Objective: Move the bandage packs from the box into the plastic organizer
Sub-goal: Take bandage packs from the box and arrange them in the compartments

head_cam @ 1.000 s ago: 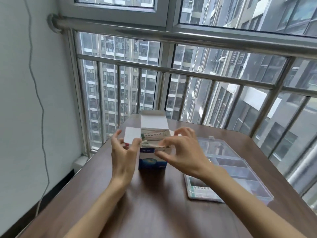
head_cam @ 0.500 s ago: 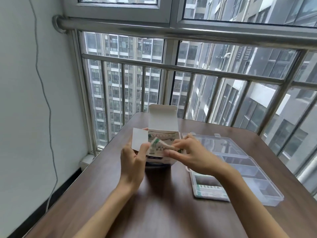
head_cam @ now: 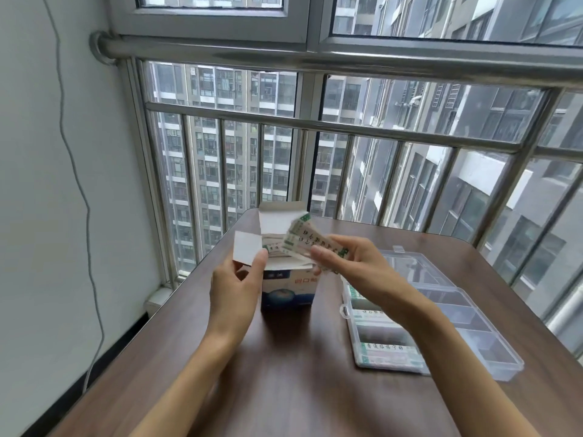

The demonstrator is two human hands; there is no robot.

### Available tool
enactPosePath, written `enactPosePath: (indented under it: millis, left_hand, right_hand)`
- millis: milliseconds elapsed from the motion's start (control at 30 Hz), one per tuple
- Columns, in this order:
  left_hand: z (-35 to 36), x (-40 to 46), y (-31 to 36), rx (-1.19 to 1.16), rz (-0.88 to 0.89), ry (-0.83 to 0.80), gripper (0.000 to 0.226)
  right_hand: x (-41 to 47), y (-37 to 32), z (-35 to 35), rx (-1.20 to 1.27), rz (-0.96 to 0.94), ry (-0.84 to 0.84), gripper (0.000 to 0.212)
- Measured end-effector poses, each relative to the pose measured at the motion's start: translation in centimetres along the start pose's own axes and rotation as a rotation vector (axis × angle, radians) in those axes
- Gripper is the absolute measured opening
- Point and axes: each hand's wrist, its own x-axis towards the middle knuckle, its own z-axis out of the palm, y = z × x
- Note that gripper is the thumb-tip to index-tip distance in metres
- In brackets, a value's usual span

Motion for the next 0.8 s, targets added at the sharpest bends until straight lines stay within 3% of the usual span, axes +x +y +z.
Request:
enactPosePath:
  millis: [100,233,367,433,533,600,667,800]
  left_hand:
    - [0.1,0.2,0.1,-0.003,-0.057,-0.017,0.017]
    - [-0.5,0.4,-0.8,0.137,-0.054,0.106,0.054]
    - [-0.4,-0.6,1.3,0.233,0.213,0.207,0.027]
    - [0.4,-1.2,2.5,0.244,0.306,0.081,0.026]
    - [2.5,-2.3,4.4,0.469,0.351,-0.260,0.042]
    - [4.1,-2.9,4.8,0.563,0.346,-0.422,0.030]
    - [5.2,-3.1,4.2,0.531,0.318,-0.515,0.016]
    - [6.5,-3.4,2.7,0.312,0.213,-0.600,0.007]
  right_hand:
    - [-0.5,-0.3,-0.4,0.084,0.057,-0.077,0.033]
    - [-1.6,0.0,-0.8,0.024,0.125,-0.110,0.031]
    - [-3.2,0.4,-1.6,-0.082,0.152,-0.146,0.023]
    - [-4.0,0.4,-2.3,-0.130,0.139,-0.158,0.017]
    - [-4.8,0.4,-3.3,-0.157,0.120,-0.150,0.010]
    - [-5.4,0.7,-4.1,-0.165,0.126,-0.105,0.017]
    - [-6.0,1.1,-4.9,-0.164,0.147,-0.069,0.024]
    - [-7.2,2.1,-6.0,-0.276,0.199,-0.058,0.021]
